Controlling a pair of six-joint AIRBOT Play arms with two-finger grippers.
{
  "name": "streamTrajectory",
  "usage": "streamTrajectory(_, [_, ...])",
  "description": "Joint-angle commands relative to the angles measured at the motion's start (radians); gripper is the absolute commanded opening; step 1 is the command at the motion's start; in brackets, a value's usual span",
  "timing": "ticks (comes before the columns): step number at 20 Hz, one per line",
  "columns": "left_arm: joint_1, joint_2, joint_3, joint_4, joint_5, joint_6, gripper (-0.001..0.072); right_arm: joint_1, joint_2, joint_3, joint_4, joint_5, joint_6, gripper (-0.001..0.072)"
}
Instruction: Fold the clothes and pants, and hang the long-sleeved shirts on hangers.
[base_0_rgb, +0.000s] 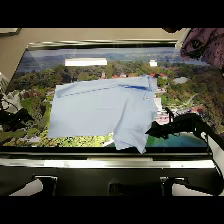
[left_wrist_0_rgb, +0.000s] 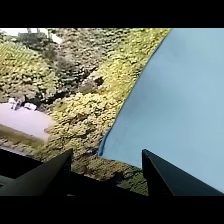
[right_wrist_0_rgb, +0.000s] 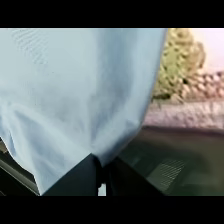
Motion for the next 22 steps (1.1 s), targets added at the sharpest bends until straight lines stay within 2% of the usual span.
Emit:
streamTrajectory(1, [0.088,0.001,-0.067,-0.135,0.048,0.16,0.0501,0.006,0.021,0.001,-0.005,0.031,-0.008,0.0031])
streamTrajectory(4, [0.173,-0.005,-0.164,-0.219,0.077,0.286,0.0501,0.006,0.071,0.001,-0.006,0.005,-0.011,0.0031])
streamTrajectory(8, [0.195,-0.036,-0.237,-0.27,0.095,0.374,0.0501,0.006,0.116,0.001,-0.007,0.006,-0.023,0.0031])
streamTrajectory(11, [0.164,-0.093,-0.252,-0.316,0.089,0.393,0.0501,0.006,0.129,0.001,-0.006,0.008,-0.037,0.003])
streamTrajectory(22, [0.064,-0.174,-0.252,-0.314,0.068,0.388,0.0501,0.006,0.129,0.001,-0.005,0.023,-0.006,0.003])
